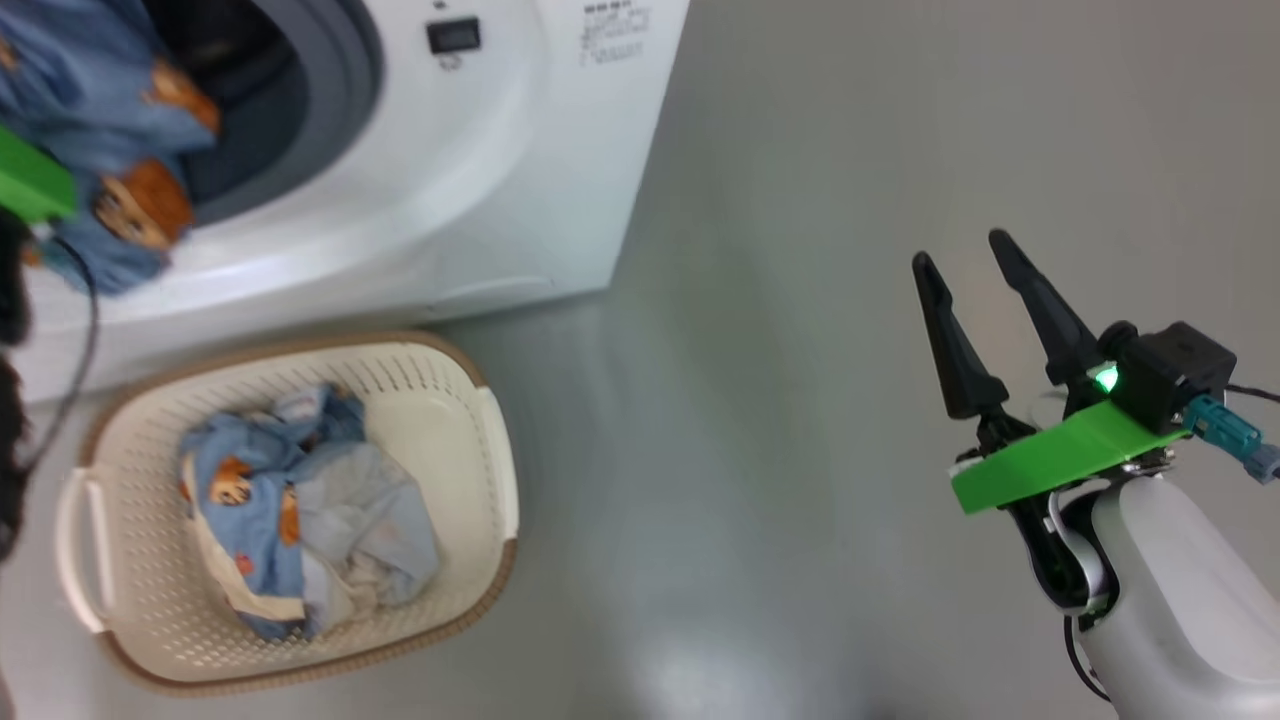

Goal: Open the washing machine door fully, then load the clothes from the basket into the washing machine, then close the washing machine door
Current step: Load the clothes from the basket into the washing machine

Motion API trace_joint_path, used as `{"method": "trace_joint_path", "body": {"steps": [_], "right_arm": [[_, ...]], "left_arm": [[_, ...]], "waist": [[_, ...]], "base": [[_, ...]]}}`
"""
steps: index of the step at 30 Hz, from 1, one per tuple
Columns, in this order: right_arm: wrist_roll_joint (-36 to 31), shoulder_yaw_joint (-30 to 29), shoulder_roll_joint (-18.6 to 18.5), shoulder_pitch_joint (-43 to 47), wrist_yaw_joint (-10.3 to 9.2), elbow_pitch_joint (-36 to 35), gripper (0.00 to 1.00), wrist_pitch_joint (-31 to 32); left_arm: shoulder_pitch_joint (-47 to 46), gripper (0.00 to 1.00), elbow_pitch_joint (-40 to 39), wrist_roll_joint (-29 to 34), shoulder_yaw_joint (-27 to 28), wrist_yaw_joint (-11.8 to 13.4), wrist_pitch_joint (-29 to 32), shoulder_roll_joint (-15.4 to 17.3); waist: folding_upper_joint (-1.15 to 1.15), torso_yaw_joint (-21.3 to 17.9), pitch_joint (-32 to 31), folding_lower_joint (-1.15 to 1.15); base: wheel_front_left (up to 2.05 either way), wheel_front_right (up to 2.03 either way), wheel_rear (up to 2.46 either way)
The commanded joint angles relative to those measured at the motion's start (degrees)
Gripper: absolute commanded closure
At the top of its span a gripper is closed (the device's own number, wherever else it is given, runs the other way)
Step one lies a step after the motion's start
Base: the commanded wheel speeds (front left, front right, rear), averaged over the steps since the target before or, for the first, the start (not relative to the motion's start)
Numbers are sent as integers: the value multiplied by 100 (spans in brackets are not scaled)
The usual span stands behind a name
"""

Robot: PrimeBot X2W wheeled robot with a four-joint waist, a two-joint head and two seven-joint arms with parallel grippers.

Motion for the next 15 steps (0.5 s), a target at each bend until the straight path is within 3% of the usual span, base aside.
{"method": "trace_joint_path", "body": {"steps": [1, 7, 11, 15], "right_arm": [[-97, 71, 11, -41, 25, -169, 0, -45], [-170, 29, 118, -12, 25, -215, 0, -45], [-200, -53, 143, 27, 25, -279, 0, -45], [-236, -38, 212, -14, 25, -263, 0, -45]], "left_arm": [[-400, 100, 64, 124, 85, -39, -103, 401], [-931, 100, 119, 340, 138, -23, -312, 628], [-1080, 100, -906, 731, 617, 112, -332, 751], [-679, 100, -1449, 1095, 1136, 156, -334, 559]], "waist": [[0, -382, 729, -1], [0, -579, 954, -1], [0, -610, 1082, -1], [0, -599, 1061, -1]], "base": [[0, 0, 0], [0, 0, 0], [0, 0, 0], [0, 0, 0]]}}
